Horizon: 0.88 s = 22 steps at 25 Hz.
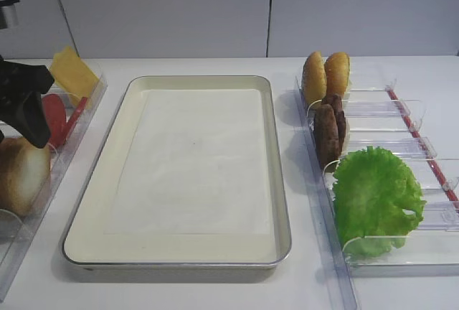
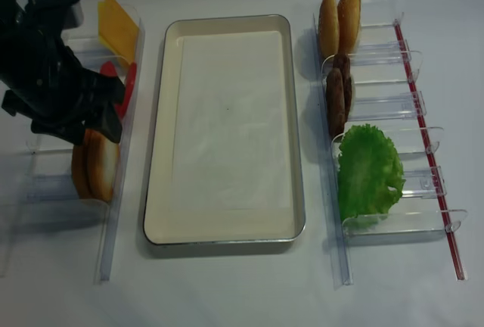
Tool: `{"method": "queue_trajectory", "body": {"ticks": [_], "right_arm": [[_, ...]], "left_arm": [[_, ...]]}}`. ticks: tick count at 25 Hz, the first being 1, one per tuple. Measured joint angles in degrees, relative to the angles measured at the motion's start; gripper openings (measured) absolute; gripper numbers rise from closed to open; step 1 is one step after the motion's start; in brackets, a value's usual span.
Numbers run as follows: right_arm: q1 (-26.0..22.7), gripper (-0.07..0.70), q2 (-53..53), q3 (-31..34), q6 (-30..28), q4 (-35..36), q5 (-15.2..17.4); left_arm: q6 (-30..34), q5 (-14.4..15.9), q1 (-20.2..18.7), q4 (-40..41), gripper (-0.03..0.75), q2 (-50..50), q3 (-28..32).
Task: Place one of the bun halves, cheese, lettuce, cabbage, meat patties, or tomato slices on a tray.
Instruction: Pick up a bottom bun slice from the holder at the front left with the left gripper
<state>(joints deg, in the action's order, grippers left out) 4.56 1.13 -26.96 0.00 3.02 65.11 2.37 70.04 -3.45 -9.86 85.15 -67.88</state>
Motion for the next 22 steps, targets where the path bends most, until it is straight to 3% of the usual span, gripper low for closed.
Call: {"method": "queue_trajectory", "body": {"ticks": [22], "right_arm": [[0.0, 0.581, 0.0, 0.0, 0.0, 0.0, 0.0]], "left_arm": [[0.2, 0.1, 0.0, -1.2, 0.432, 2.4, 0.0]]}}
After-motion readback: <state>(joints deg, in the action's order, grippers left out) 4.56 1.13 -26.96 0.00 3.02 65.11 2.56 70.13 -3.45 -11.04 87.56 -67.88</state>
